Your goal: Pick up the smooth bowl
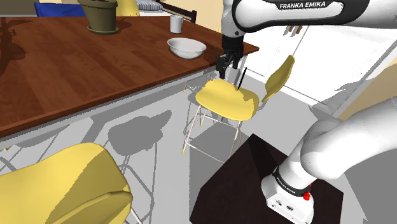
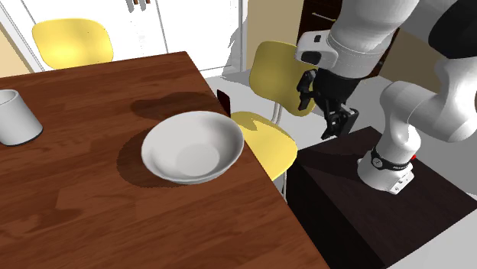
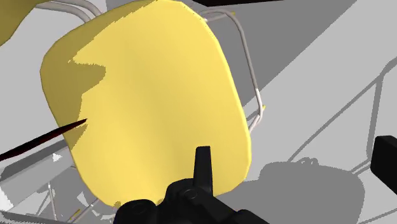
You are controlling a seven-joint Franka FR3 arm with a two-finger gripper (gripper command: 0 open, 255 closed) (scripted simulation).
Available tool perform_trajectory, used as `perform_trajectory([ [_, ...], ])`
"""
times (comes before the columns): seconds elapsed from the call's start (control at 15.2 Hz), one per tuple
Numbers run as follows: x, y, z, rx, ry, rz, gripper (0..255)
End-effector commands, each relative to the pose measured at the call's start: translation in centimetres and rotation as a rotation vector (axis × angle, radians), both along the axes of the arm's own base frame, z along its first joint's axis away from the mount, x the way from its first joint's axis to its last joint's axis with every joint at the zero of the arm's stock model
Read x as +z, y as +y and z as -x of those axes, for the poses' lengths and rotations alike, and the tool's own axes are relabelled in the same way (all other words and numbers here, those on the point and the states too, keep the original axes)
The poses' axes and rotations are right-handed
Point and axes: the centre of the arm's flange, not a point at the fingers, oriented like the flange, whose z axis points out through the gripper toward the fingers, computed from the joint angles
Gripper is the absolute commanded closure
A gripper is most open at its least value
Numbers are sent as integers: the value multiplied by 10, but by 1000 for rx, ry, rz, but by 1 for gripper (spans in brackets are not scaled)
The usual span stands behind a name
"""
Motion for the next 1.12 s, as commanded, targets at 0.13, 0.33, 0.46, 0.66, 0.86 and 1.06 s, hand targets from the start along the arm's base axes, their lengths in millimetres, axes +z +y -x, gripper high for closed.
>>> perform_trajectory([
  [0.13,7,13,-47,53,-23,57,0],
  [0.33,11,25,-81,91,-39,99,0],
  [0.46,13,34,-104,117,-50,128,0],
  [0.66,16,48,-138,156,-67,170,0],
  [0.86,19,64,-171,194,-83,212,0],
  [1.06,22,82,-203,233,-100,255,0],
])
